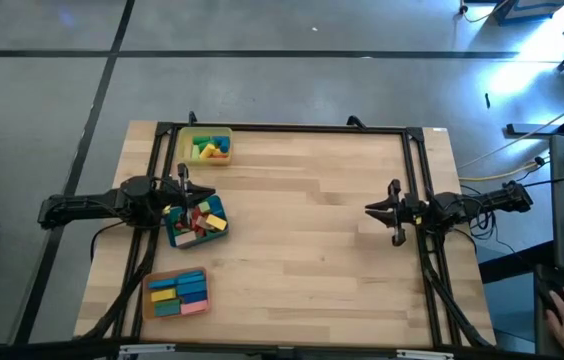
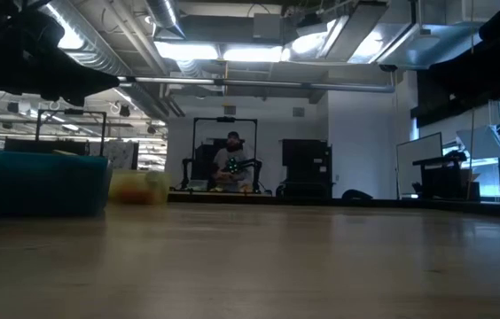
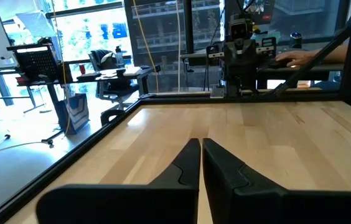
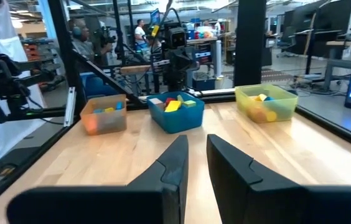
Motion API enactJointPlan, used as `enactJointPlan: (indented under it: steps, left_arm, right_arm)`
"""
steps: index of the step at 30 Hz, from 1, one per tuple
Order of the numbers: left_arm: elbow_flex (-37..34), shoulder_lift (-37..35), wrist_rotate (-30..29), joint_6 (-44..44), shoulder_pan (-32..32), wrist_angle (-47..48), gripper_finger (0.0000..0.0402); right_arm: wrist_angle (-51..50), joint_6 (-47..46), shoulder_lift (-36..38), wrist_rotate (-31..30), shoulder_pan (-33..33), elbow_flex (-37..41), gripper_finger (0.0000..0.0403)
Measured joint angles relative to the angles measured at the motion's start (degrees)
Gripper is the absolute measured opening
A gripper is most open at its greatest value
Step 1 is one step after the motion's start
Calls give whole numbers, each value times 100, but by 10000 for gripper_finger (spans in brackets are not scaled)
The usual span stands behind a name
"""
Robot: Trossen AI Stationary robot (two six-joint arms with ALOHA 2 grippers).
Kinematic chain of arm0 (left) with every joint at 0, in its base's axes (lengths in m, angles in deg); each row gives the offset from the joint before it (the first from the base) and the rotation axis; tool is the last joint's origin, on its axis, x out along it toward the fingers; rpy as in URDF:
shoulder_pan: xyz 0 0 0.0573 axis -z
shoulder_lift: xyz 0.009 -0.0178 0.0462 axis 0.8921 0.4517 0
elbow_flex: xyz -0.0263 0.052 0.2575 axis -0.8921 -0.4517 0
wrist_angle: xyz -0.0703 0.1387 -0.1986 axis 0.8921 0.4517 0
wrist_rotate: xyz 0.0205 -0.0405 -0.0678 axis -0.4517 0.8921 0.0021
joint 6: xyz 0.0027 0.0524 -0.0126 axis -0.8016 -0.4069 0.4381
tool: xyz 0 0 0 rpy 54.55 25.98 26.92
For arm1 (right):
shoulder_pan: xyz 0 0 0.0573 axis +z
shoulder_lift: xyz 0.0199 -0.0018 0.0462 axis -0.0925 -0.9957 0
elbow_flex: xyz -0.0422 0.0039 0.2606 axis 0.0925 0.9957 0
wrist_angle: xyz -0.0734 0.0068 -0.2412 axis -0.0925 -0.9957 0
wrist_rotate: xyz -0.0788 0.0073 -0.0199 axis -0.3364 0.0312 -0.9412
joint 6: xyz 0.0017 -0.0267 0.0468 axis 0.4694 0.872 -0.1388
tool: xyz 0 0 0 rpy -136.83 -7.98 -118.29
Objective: Sort blocks by size
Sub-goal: Return to Home Position
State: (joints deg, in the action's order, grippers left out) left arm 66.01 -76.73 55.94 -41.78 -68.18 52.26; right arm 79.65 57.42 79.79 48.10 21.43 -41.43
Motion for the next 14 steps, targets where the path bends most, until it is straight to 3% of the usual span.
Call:
enactJointPlan:
  steps: [14]
  left_arm:
    - [0,0,0,2,2,0,1]
  right_arm:
    - [-17,13,0,23,0,0,60]
